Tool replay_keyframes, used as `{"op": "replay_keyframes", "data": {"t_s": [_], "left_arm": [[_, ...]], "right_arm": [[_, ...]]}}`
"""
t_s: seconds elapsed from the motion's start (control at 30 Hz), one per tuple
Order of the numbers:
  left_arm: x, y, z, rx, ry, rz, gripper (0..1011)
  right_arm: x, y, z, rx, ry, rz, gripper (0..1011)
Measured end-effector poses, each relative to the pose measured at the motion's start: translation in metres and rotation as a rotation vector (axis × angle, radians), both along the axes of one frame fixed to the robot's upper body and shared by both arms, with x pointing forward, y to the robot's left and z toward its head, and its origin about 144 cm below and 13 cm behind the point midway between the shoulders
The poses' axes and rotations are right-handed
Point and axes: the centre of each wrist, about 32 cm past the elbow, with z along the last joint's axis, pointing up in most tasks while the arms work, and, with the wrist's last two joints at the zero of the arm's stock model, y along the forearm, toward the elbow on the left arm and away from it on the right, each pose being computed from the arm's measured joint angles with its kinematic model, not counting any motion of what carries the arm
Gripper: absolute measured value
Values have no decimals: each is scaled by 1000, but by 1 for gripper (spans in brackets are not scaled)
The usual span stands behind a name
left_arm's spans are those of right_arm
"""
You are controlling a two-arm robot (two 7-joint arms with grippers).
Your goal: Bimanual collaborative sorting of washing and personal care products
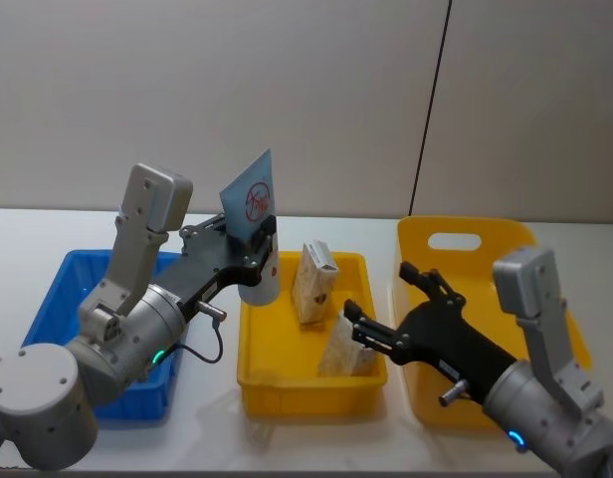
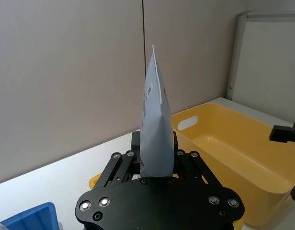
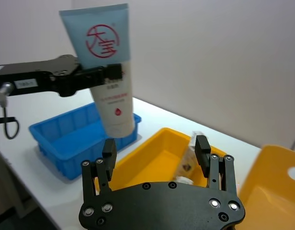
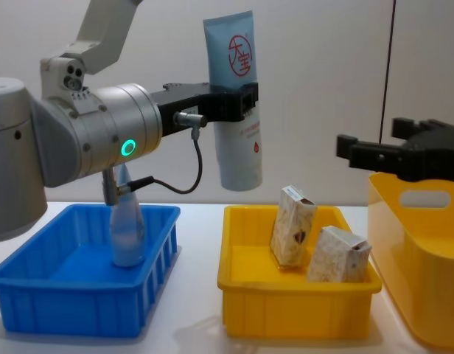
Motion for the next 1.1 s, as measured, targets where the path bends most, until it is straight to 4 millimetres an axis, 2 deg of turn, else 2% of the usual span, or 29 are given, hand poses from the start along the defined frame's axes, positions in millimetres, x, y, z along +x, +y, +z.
{"op": "replay_keyframes", "data": {"t_s": [0.63, 1.1], "left_arm": [[0, 0, 0, -1, 1, 0, 269], [0, 0, 0, -1, 1, -1, 269]], "right_arm": [[59, 0, 22, -62, 33, 266, 1000], [93, 8, 26, -93, 77, 326, 1000]]}}
